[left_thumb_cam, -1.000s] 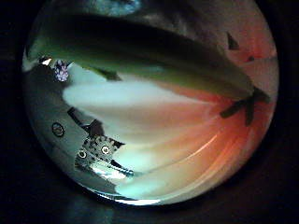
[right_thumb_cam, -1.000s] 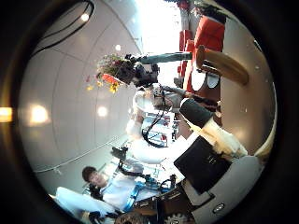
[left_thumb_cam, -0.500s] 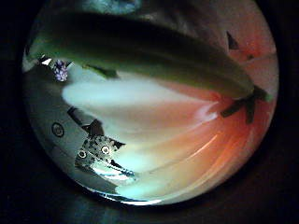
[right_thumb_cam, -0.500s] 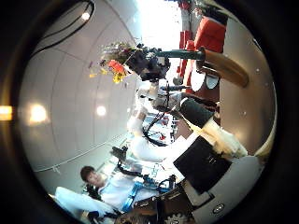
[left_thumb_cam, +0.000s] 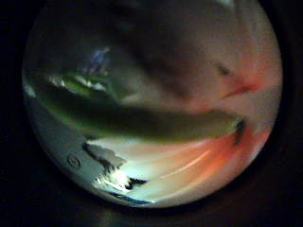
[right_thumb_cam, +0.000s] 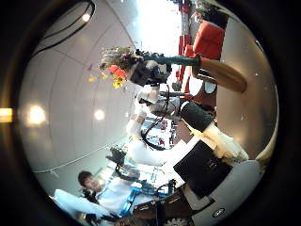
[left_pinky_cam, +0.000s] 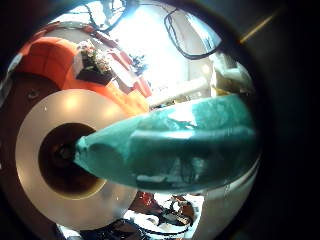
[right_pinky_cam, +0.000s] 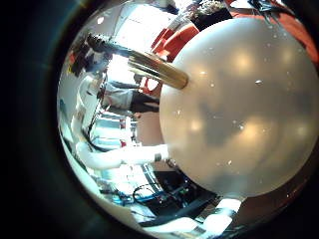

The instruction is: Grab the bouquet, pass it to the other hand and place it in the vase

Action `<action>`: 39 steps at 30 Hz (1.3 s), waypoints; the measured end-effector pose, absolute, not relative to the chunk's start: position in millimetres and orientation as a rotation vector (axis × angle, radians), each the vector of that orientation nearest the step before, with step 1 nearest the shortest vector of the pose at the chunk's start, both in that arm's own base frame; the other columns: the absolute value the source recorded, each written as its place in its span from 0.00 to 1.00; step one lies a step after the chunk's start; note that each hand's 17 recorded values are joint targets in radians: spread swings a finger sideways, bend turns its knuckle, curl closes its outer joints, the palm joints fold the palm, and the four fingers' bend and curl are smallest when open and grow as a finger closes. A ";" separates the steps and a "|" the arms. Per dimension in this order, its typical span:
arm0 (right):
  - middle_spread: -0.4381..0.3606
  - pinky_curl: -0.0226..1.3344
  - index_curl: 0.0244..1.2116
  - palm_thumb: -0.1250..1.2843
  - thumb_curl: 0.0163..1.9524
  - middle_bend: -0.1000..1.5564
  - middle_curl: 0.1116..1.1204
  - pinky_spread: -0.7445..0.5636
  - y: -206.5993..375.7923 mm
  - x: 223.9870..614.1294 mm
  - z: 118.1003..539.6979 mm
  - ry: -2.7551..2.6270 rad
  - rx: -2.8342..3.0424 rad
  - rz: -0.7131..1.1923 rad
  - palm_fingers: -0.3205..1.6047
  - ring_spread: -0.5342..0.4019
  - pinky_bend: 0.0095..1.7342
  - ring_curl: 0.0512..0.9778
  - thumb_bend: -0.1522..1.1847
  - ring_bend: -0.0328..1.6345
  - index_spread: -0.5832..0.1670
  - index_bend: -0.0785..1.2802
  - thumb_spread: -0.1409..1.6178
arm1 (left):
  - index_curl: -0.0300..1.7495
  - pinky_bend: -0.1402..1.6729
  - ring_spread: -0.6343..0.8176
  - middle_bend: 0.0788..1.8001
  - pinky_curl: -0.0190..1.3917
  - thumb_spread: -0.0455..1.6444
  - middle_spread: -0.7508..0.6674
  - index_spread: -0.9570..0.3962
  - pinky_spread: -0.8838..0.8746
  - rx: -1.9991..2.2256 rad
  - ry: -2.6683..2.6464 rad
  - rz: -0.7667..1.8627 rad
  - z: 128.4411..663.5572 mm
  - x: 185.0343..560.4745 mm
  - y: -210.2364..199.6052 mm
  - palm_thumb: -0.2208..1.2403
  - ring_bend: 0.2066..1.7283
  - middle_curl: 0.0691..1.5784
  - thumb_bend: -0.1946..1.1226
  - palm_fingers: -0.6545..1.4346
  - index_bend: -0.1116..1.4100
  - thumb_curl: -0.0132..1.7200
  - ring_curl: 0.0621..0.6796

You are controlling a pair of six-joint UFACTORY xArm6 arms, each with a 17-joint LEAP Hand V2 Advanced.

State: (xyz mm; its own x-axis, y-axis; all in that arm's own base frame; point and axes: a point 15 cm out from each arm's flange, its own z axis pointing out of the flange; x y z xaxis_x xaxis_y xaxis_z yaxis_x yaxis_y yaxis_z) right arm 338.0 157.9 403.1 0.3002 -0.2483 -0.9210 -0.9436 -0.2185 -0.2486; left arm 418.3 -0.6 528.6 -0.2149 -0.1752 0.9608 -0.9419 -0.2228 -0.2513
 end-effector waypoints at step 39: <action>0.46 0.20 0.25 0.65 0.30 0.22 0.24 0.98 169.1 313.1 410.0 1.018 -1.715 1.056 0.34 0.74 0.34 0.15 0.10 0.33 0.38 0.19 0.65 | 0.28 0.17 0.92 0.06 0.19 0.60 0.96 0.88 0.84 2.252 -1.412 0.508 401.6 349.7 148.0 0.32 0.17 0.12 0.13 0.31 0.27 0.21 0.17</action>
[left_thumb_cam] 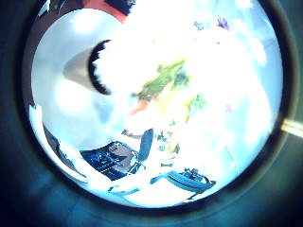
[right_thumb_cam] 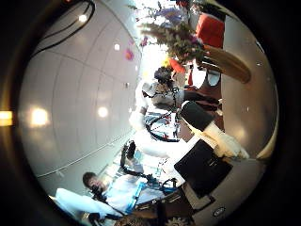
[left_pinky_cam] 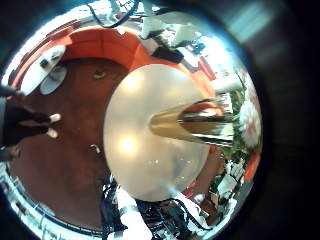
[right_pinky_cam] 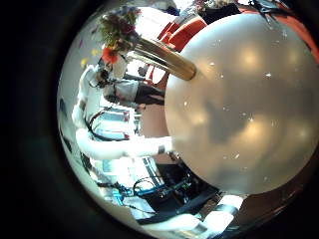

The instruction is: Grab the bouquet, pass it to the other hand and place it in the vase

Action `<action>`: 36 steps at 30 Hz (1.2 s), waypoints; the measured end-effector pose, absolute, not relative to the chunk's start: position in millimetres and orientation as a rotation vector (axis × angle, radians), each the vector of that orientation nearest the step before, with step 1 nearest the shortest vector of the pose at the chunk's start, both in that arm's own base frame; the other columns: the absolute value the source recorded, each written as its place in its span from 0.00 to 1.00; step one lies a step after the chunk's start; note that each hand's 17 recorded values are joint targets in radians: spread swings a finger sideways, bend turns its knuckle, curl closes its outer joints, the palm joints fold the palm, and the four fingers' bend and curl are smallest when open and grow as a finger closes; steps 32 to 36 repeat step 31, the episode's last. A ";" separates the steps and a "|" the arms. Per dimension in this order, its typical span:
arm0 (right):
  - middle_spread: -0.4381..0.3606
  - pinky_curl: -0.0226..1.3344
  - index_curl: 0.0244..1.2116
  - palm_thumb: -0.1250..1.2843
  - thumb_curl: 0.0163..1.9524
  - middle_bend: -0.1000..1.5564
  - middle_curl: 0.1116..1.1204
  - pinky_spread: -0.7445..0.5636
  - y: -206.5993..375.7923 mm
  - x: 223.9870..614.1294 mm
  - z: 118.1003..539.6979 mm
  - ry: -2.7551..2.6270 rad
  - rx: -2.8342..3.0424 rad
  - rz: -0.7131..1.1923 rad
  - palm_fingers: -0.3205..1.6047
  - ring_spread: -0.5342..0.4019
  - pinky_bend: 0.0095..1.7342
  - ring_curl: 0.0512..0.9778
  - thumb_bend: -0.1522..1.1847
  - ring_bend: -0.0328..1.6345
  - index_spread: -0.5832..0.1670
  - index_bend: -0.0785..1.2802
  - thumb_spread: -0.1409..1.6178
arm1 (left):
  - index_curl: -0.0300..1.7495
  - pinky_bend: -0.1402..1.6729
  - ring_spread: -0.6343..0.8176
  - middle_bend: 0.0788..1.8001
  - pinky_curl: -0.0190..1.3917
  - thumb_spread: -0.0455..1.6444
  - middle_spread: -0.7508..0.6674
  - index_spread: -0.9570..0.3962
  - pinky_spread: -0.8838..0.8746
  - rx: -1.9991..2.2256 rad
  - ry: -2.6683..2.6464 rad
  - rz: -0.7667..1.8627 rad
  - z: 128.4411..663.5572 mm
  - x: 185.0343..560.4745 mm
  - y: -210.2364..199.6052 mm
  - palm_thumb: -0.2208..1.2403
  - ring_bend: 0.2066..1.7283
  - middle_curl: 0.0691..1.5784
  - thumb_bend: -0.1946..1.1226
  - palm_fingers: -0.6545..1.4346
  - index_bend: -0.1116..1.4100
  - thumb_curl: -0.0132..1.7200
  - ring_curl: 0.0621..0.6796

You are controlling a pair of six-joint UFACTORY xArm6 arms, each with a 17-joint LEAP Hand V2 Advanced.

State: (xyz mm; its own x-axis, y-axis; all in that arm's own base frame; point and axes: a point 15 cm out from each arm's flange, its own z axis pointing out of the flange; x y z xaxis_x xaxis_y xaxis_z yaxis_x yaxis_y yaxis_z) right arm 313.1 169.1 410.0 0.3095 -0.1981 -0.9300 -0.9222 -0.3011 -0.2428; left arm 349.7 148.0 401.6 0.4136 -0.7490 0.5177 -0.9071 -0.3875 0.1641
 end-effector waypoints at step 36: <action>0.50 0.17 0.26 0.64 0.30 0.21 0.25 0.97 169.4 287.8 404.3 1.023 -1.859 0.999 0.34 0.76 0.33 0.15 0.10 0.30 0.38 0.19 0.66 | 0.26 0.18 0.93 0.06 0.19 0.62 0.96 0.88 0.84 2.263 -1.426 0.280 407.6 245.6 72.4 0.34 0.16 0.10 0.13 0.31 0.27 0.20 0.21</action>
